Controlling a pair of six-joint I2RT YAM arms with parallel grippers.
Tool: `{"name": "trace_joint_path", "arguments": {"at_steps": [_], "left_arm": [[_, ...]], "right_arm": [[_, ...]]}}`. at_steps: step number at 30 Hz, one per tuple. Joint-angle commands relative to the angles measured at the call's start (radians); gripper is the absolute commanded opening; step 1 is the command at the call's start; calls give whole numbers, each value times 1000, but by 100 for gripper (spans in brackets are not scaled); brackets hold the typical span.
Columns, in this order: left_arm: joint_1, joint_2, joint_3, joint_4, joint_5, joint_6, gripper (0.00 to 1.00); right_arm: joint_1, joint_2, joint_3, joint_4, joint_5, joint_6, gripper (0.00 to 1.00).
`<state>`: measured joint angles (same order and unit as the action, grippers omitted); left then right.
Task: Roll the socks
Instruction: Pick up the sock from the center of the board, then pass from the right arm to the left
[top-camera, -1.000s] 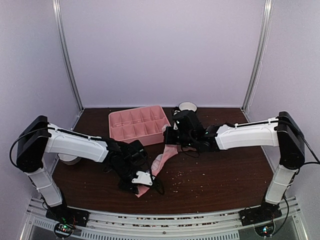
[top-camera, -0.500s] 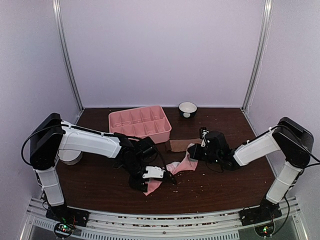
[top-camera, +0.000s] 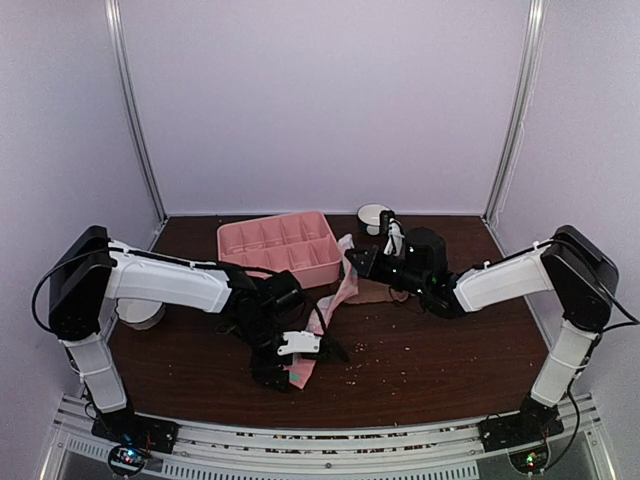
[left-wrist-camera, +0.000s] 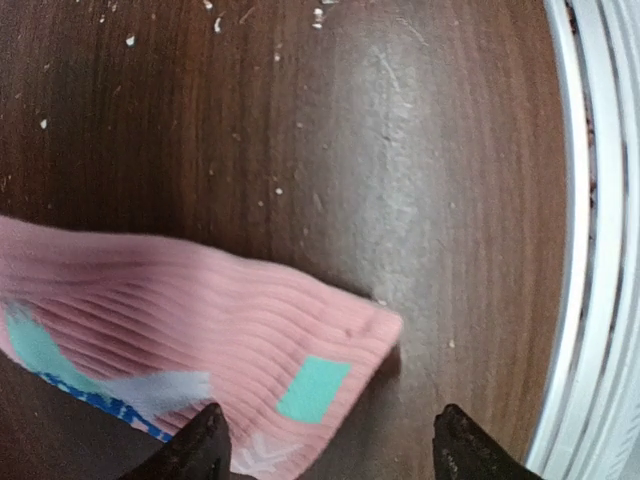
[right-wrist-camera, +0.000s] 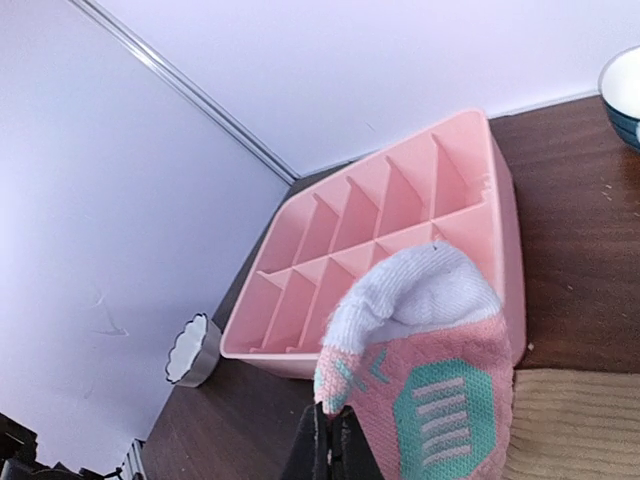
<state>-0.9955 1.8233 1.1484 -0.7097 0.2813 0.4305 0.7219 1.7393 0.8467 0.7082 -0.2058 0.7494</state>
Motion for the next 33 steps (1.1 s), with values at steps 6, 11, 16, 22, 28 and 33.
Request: {"name": "trace_joint_path", "arguments": {"at_steps": [6,11,16,22,28,33], "left_arm": [[27,-63,-7,-80,170,59,71],[68,-86,39,-148,295,94,70],[242,-159,115,-200,419,106,70],[392,-204,211,-129,333,144,68],[494,-104,386,-148,428,202,71],[503,-54,428,-159,516,284,72]], "right_arm": [[3,153,58,276,-146,109,0],[2,233,63,459,-246,209,0],[4,275,102,548,-335,278,0],[13,328,164,663,-467,392,0],[35,379,220,747,-578,505,0],[41,414,239,829,-608,589,0]]}}
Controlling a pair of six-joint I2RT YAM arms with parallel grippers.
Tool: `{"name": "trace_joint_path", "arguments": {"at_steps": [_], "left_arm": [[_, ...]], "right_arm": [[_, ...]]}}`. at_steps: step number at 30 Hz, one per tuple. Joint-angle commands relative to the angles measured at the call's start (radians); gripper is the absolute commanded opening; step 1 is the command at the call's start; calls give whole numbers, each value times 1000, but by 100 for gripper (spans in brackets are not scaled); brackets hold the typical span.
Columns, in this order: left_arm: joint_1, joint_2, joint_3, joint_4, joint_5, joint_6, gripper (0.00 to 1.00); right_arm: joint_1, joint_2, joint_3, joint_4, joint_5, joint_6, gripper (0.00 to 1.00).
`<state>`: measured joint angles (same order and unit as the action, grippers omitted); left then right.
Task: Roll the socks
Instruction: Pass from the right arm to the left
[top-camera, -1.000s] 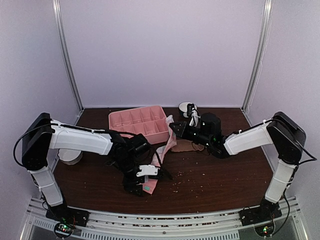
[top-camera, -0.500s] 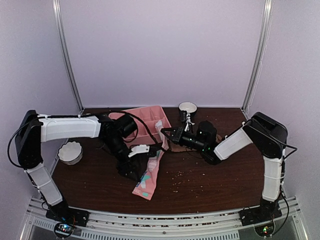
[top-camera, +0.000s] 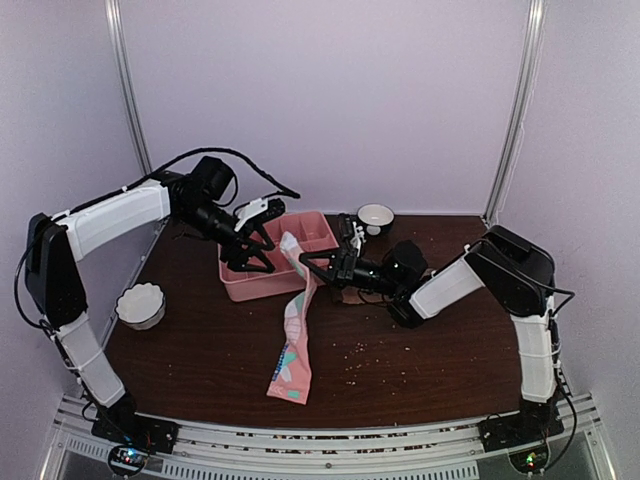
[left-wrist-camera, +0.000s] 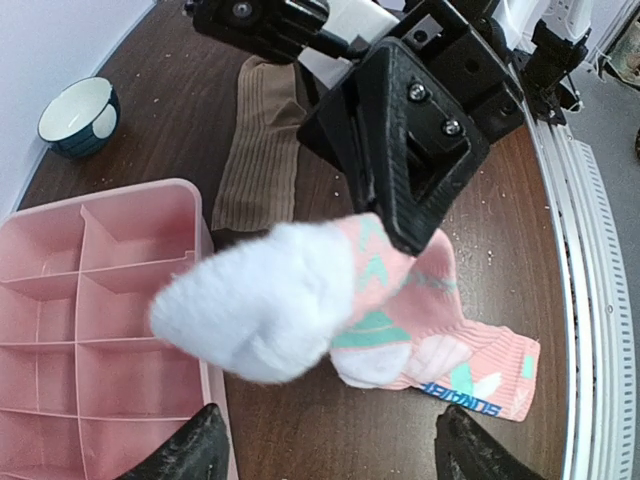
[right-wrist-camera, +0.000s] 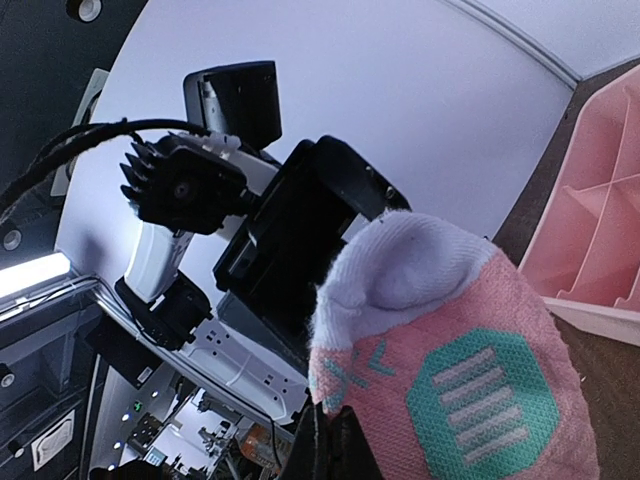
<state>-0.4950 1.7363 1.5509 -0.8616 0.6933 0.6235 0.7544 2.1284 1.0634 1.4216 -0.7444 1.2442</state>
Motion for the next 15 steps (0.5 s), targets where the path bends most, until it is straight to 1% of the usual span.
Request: {"name": "trace_joint_path", "arguments": {"at_steps": [1,6,15], "left_arm": [[2,39,29,-7,111,103,72],[1,62,47,-42,167,171,71],[-8,55,44,-45,170,191,66]], "right_arm": [[13,29,29,117,-80,101,0],[30,44,61,101,-110,116,0],[45,63,95,85,-142,134,0]]}}
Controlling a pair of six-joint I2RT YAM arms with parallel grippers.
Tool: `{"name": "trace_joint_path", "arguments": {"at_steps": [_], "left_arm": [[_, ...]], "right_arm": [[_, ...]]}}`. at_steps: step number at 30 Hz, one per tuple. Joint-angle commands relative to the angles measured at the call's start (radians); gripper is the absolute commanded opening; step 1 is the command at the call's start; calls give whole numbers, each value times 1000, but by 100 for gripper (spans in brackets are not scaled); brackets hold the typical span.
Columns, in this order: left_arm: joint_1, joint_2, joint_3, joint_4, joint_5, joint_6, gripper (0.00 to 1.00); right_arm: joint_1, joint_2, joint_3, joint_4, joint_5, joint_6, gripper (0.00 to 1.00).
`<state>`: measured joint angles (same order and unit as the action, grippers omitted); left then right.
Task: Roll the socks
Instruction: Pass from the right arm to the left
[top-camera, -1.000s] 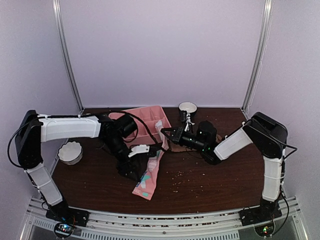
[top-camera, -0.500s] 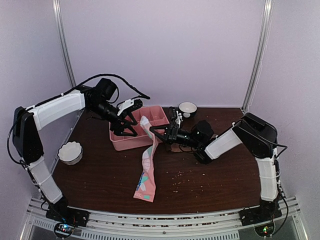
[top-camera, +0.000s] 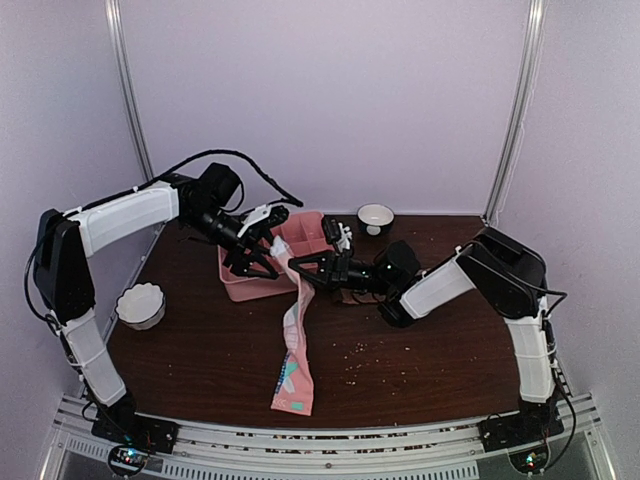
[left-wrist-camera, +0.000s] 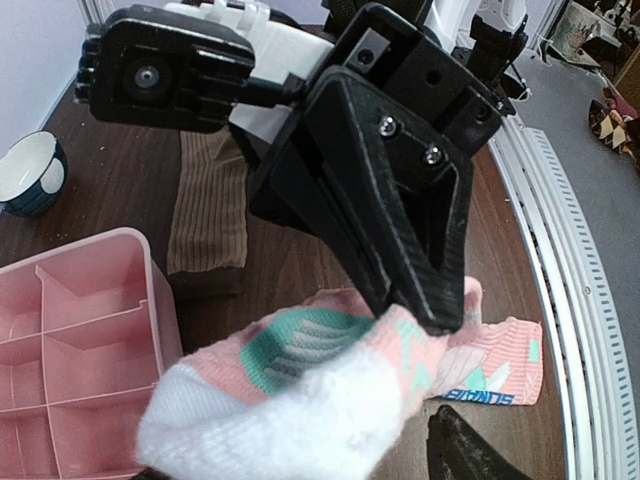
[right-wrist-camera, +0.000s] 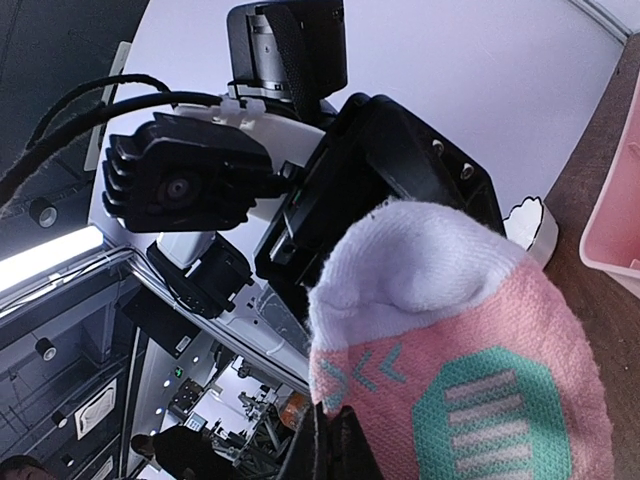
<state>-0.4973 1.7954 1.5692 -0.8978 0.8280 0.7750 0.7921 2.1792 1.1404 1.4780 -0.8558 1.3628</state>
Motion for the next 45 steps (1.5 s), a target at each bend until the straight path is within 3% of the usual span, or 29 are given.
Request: {"name": "trace_joint_path", "arguments": {"at_steps": [1,7,12,20,24,25,27,29,31,36,40,43,45], "left_arm": [[-6,-8,22,-3,21,45,67],[-5,-62,-54,118,-104,15,85],[-2,-95,-84,164,-133,20,85],[-26,-94,-75,103,16,38,80],[-40,-64,-46,58,5,66,66],[-40,-49,-18,56,-18,35,46],[-40,-38,6,57,-46,9,27],[-41,-35,19,57,-83,-3,10],[-45,-30,38,57,-129,-26,0],[-90,-1,63,70,-253,-49,0],[-149,58,107,71,-359,-75,0],[-195,120,168,59,-420,-81,0],[-223,178,219,43,-464,-82,0]], "right_arm": [[6,12,16,30,-35,18,0],[7,6,3,41,-45,27,0],[8,8,6,45,-48,35,0],[8,26,38,40,-52,48,0],[3,21,34,35,-52,44,0],[2,20,32,24,-50,38,0],[-5,17,22,19,-40,30,0],[-14,6,-2,14,-26,11,6],[-29,-19,-37,-23,-6,-28,10],[-61,-148,-144,-261,68,-236,33],[-79,-325,-231,-616,203,-503,47],[-71,-495,-317,-903,411,-720,48],[-52,-615,-396,-996,557,-804,43]]}}
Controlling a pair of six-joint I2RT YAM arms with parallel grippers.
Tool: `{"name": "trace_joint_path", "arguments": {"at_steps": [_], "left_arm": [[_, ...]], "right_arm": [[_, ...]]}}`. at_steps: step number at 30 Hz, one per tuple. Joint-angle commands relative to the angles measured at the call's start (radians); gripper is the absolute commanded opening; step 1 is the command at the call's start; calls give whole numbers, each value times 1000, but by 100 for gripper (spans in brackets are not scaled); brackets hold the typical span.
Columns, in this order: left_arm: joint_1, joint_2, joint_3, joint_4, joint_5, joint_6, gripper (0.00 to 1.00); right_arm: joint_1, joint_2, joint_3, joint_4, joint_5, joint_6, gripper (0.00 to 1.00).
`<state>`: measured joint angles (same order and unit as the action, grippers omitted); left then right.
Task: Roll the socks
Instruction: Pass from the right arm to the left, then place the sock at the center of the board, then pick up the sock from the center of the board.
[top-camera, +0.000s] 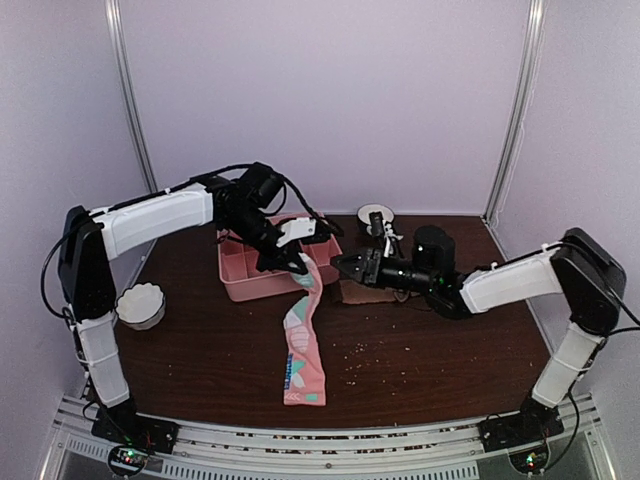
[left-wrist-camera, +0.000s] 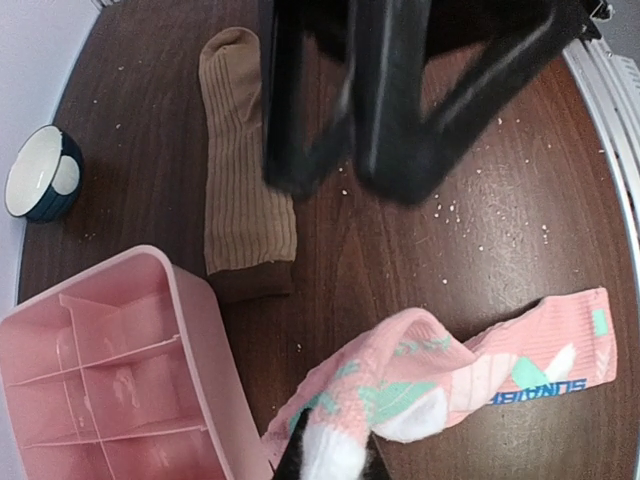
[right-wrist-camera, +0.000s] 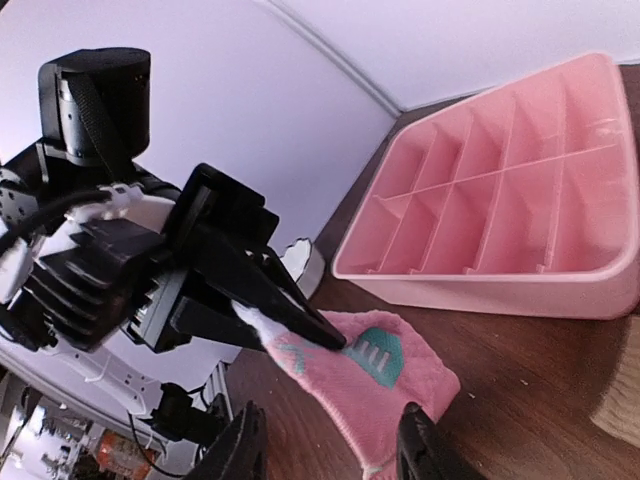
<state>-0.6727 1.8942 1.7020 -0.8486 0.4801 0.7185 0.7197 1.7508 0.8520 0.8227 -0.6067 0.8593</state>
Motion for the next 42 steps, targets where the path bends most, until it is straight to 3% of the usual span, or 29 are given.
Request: {"name": "trace_joint_path", "arguments": {"at_steps": [1,6,9,11,12,13,14,16,20,25,26,27,28,30,32,34,37,39,42], "left_arm": [[-59,96,119,-16,-130,-26,0],[-125,230,284,-52,-302,-37,16],[-167,296,354,-44,-420,-29,20],[-192,335,393,-30,-479,-26,32],[-201,349,405,-16,-499,-27,39],[-207,357,411,6,-516,-32,53],[-214,361,413,28,-528,-33,75],[-220,366,420,63,-552,-33,97],[-217,346,440,87,-603,-38,98],[-178,189,314,157,-594,-82,98],[-169,153,284,165,-598,-99,98],[-162,114,251,177,-615,-115,98],[-155,79,217,183,-638,-123,98],[-142,4,120,181,-657,-117,98],[-110,-83,3,184,-605,-134,98],[-69,-165,-100,187,-495,-166,98],[-4,-270,-220,144,-334,-155,98],[46,-354,-309,137,-217,-128,98],[91,-502,-462,182,-197,-117,98]], "right_arm": [[38,-243,-147,-372,367,-331,41],[174,-486,-341,-462,632,-408,34],[259,-571,-419,-497,736,-388,31],[318,-594,-443,-517,795,-370,30],[348,-598,-446,-529,826,-362,30],[370,-594,-446,-536,839,-353,30],[388,-584,-445,-540,848,-343,31],[416,-551,-432,-544,857,-329,34],[458,-466,-351,-600,894,-338,48],[484,-415,-235,-743,1046,-345,74],[482,-420,-220,-780,1108,-309,91],[476,-432,-205,-844,1200,-242,99],[467,-452,-191,-918,1288,-123,100],[443,-511,-217,-937,1372,-98,99],[424,-564,-264,-798,1270,-242,100],[426,-559,-240,-801,1226,-333,98],[442,-458,-161,-891,1074,-446,82],[464,-381,-123,-903,963,-523,95],[511,-284,-15,-1042,1021,-541,89]]}}
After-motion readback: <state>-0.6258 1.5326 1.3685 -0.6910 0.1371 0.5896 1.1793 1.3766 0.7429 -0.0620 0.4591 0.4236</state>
